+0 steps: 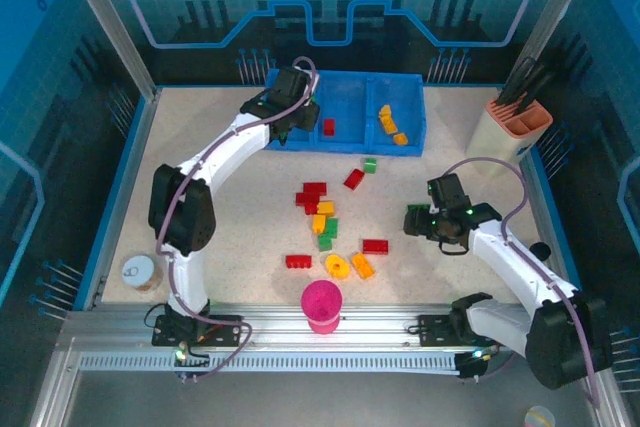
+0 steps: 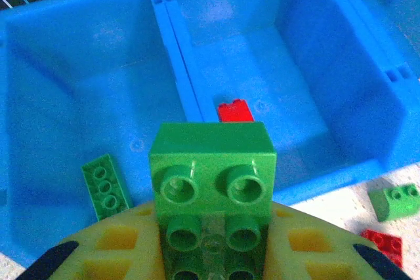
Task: Sort the legos into containers by color
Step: Place the lego in the container.
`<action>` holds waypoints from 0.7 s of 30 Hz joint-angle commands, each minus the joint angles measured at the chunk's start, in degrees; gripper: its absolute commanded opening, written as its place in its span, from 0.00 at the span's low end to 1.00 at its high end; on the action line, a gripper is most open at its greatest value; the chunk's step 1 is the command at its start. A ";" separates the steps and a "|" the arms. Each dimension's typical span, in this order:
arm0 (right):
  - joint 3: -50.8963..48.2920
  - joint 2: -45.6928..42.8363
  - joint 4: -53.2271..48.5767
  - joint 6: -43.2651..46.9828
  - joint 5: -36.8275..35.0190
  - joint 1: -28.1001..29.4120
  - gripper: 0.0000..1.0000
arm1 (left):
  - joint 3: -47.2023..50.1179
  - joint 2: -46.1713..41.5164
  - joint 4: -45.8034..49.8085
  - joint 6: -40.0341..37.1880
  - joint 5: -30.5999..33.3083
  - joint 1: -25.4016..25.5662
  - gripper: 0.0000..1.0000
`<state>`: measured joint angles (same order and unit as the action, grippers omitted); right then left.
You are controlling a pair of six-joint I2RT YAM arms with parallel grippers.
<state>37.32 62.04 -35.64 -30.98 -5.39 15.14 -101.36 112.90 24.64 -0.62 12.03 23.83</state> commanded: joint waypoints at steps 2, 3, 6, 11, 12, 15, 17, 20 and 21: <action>-1.24 1.50 3.62 -1.17 2.15 -3.66 0.69 | -4.19 2.91 -3.67 -2.56 5.41 -1.81 0.24; -1.34 1.93 4.22 -1.51 2.35 -4.27 0.69 | -4.72 3.63 -3.80 -3.00 6.22 -2.09 0.25; -1.26 4.50 6.65 -2.59 3.65 -6.34 0.70 | -6.07 5.99 -4.70 -3.51 7.60 -3.45 0.29; 0.42 9.43 11.44 -3.52 6.09 -7.64 0.73 | -11.23 11.13 -2.84 -3.51 6.59 -5.85 0.37; 1.13 10.33 11.63 -3.44 5.95 -7.80 0.73 | -12.32 12.10 -2.20 -3.51 6.39 -6.06 0.38; 3.41 13.32 11.45 -3.14 5.74 -8.61 0.74 | -14.90 14.73 -0.80 -3.68 5.71 -6.59 0.44; 4.81 15.62 12.08 -1.65 6.13 -8.72 0.78 | -15.76 15.85 -0.30 -3.77 5.52 -6.69 0.51; 7.30 19.14 10.71 0.24 5.32 -8.77 0.86 | -15.77 16.34 -0.43 -3.82 5.26 -6.72 0.60; 7.58 19.70 10.74 0.43 4.90 -8.81 0.88 | -15.79 16.32 -0.47 -3.82 5.02 -6.78 0.62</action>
<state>42.83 80.12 -24.84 -31.86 -0.40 7.09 -114.74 128.66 23.14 -3.70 17.32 17.19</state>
